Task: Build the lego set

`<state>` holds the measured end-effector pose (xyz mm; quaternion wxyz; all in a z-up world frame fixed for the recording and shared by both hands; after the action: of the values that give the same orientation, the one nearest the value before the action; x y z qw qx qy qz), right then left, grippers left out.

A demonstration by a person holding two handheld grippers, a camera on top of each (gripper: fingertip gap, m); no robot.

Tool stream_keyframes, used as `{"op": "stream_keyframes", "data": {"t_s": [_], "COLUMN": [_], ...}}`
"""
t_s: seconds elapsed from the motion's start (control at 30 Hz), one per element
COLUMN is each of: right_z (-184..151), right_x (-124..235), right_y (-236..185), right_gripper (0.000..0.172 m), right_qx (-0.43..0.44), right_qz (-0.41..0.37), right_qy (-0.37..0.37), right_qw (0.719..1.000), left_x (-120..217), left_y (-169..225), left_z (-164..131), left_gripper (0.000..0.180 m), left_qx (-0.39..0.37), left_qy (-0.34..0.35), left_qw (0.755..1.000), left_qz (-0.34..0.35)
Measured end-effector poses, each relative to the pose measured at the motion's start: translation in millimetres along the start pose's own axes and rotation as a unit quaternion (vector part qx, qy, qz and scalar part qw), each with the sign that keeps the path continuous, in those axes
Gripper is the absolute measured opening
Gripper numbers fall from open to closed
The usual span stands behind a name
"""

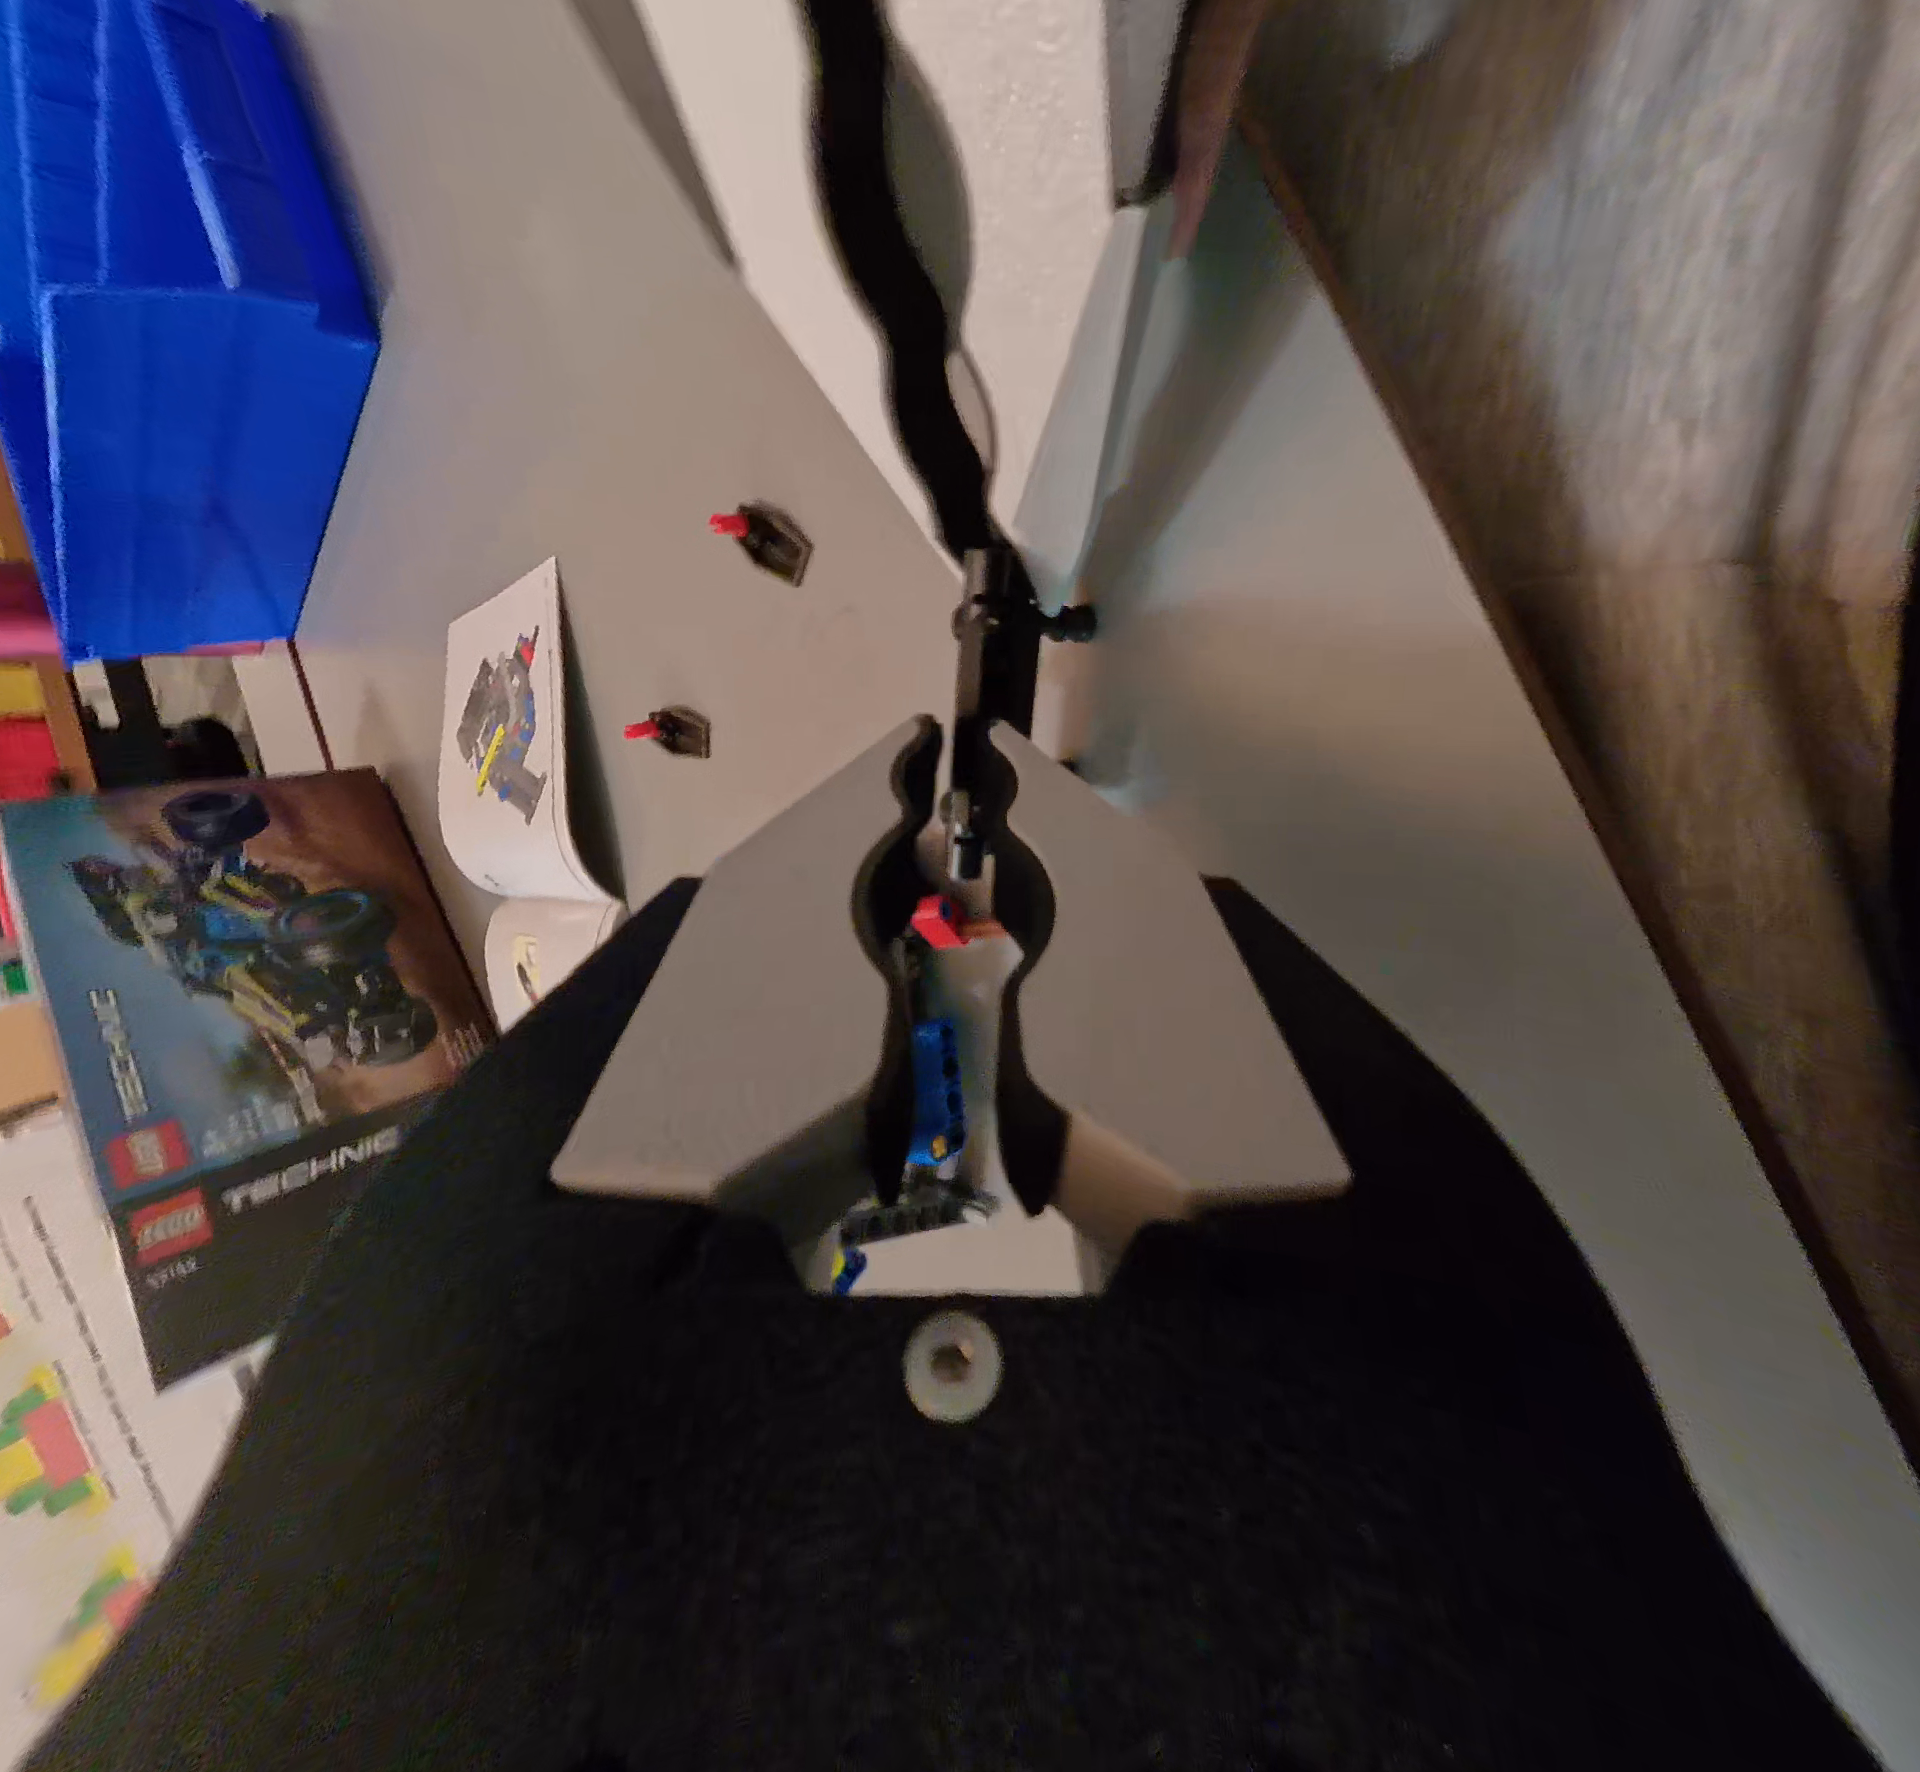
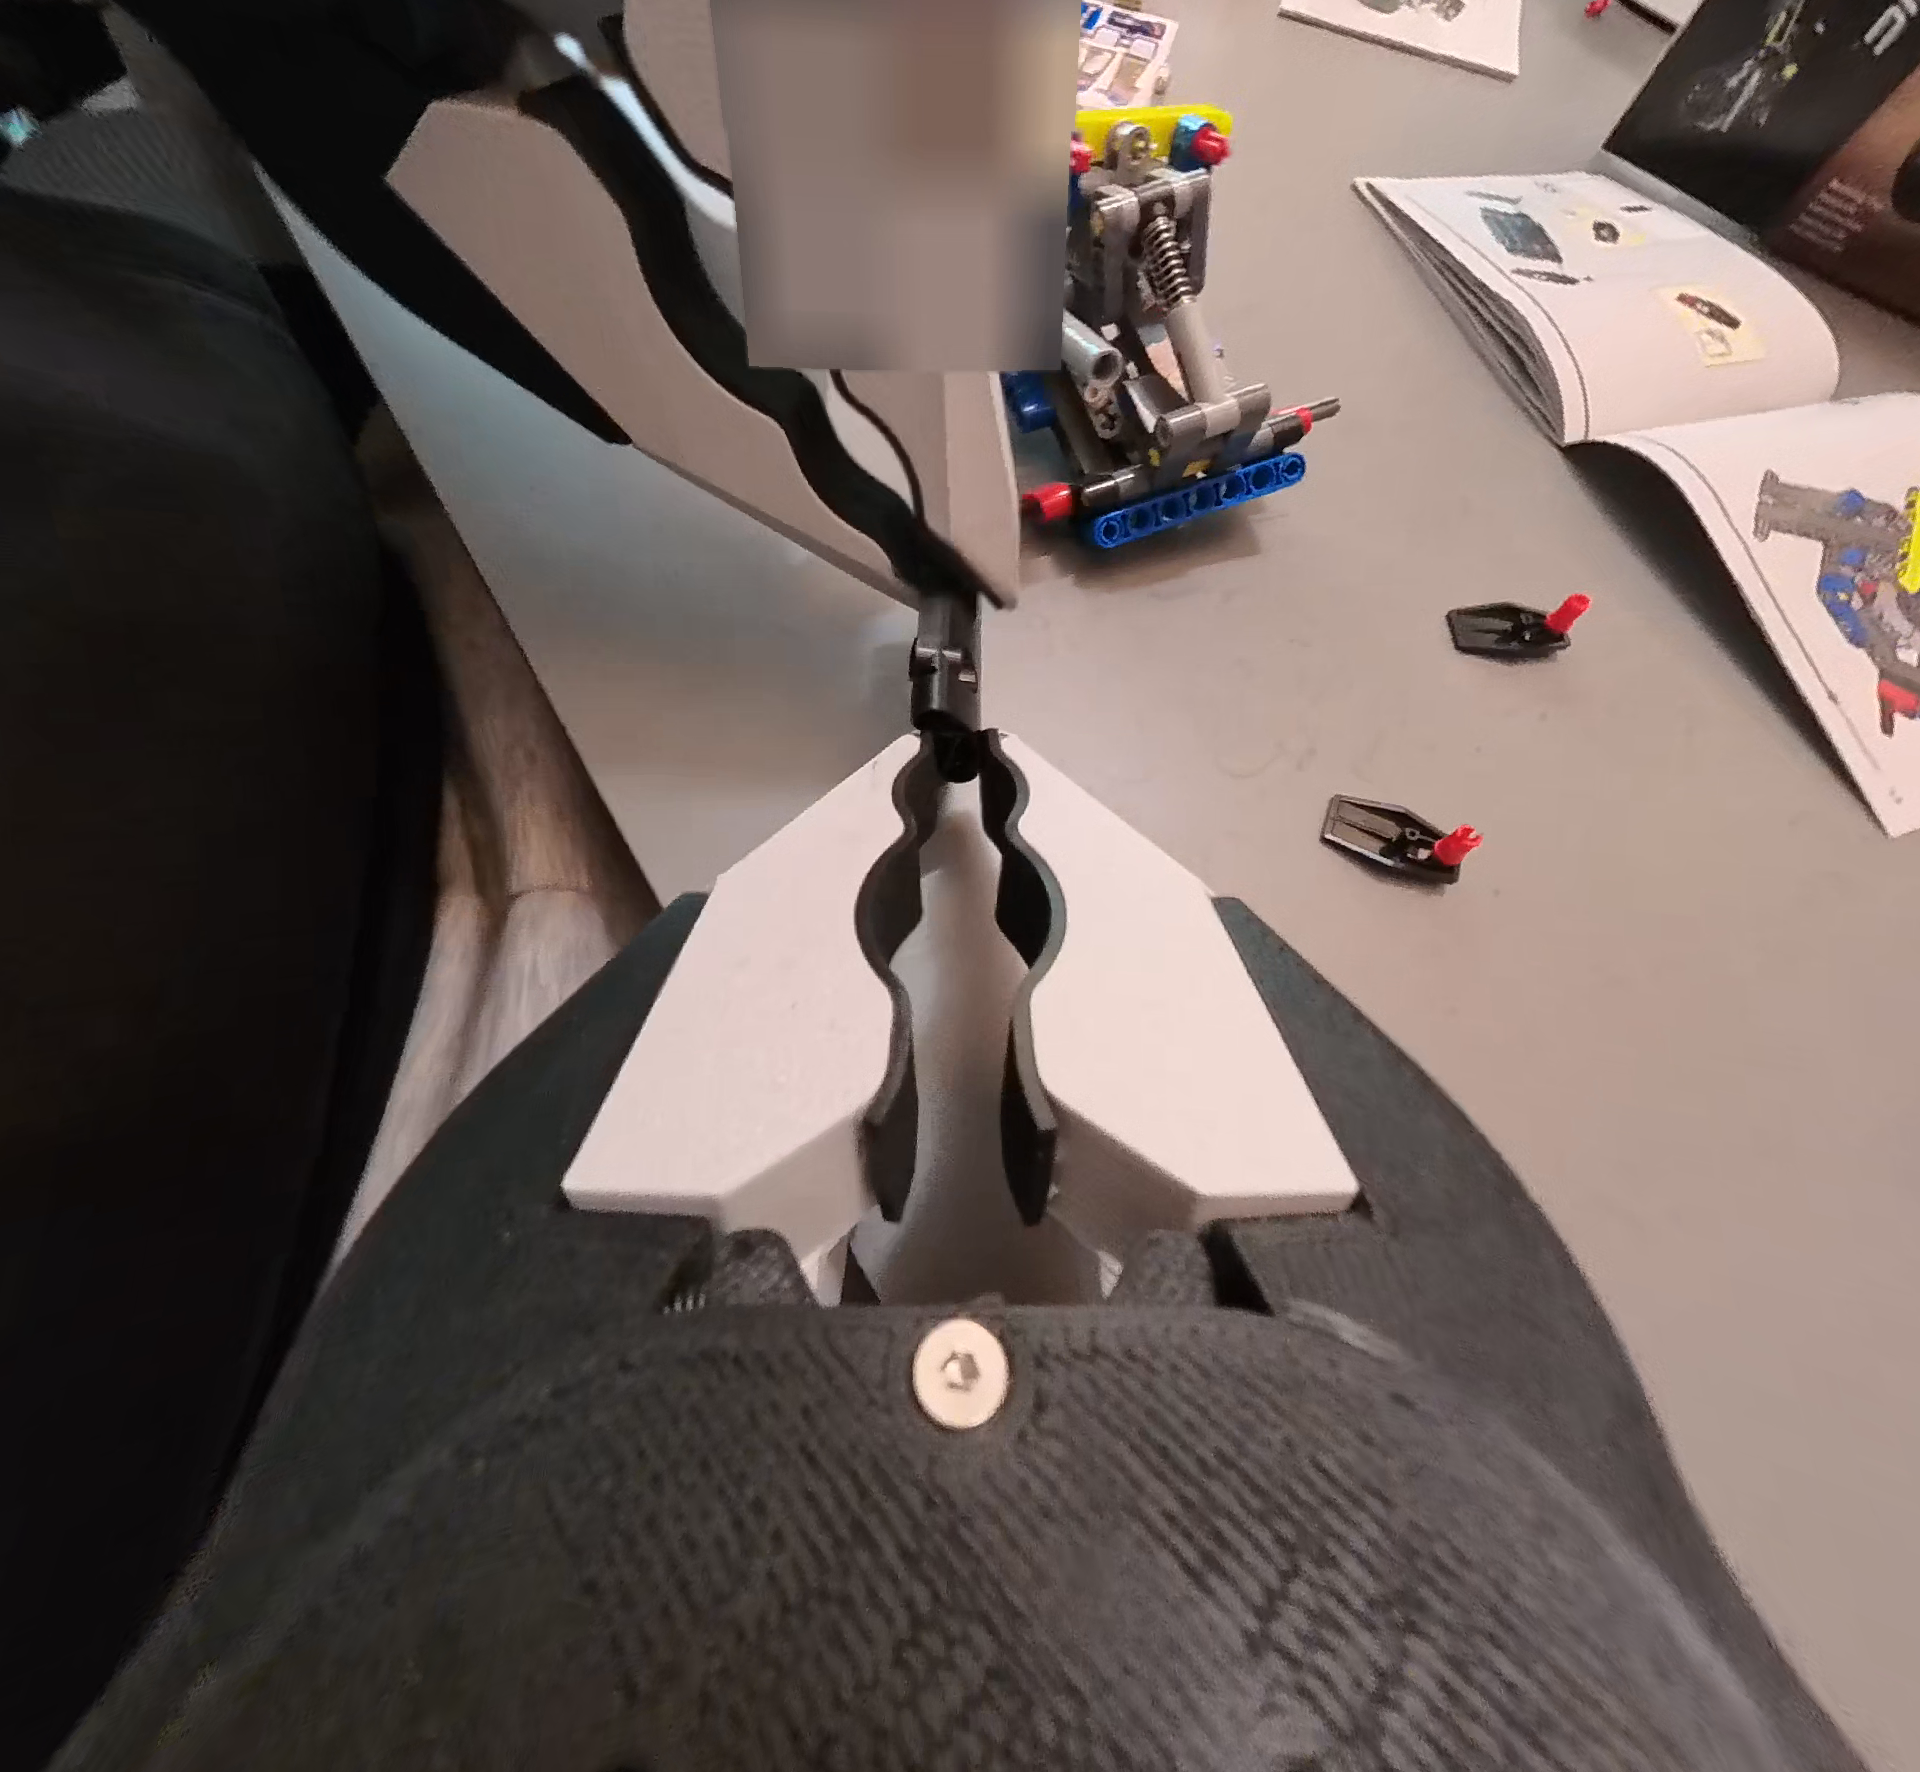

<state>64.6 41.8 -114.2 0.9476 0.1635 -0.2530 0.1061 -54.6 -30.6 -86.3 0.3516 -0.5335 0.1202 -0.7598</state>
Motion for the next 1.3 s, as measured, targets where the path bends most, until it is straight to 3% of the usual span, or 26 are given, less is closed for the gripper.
{"op": "stream_keyframes", "data": {"t_s": [0.07, 0.2, 0.37, 0.5, 0.87, 1.1, 1.3], "right_z": [0, -4, -7, -8, -6, -4, -1], "right_x": [-2, -1, -2, -3, -5, -5, -4], "right_y": [1, 7, 17, 22, 20, 16, 9], "right_gripper": [0.006, 0.006, 0.005, 0.006, 0.005, 0.006, 0.007], "right_qx": [-0.037, -0.086, -0.153, -0.187, -0.17, -0.134, -0.093], "right_qz": [0.015, 0.02, 0.06, 0.085, 0.08, 0.074, 0.036], "right_qy": [0.013, 0.013, 0.016, 0.018, 0.016, 0.012, 0.014], "right_qw": [0.999, 0.996, 0.986, 0.979, 0.982, 0.988, 0.995], "left_x": [5, 25, 18, 7, -9, -10, -12], "left_y": [-3, 6, 33, 35, 27, 26, 37], "left_z": [-3, -13, -23, -18, -8, -5, -8], "left_gripper": [0.021, 0.016, 0.009, 0.002, 0.012, 0.003, 0.003], "left_qx": [0.037, 0.065, 0.056, 0.013, -0.025, -0.057, -0.118], "left_qy": [0.015, 0.09, 0.073, 0.065, 0.046, 0.032, 0.029], "left_qw": [0.999, 0.992, 0.995, 0.993, 0.994, 0.992, 0.98], "left_qz": [0.023, 0.058, 0.046, 0.097, 0.098, 0.104, 0.157]}}
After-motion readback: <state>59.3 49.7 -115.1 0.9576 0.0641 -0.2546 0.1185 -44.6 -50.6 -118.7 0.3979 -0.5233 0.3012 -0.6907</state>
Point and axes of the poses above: each gripper's, where its closed fingertips meet, x back along the fingers, z out of its top, y = z × x across the jaws, the point moved 10 cm from there along x, back along the fingers, and after that the axes turned 11 degrees about x, right-handed, at the moved point
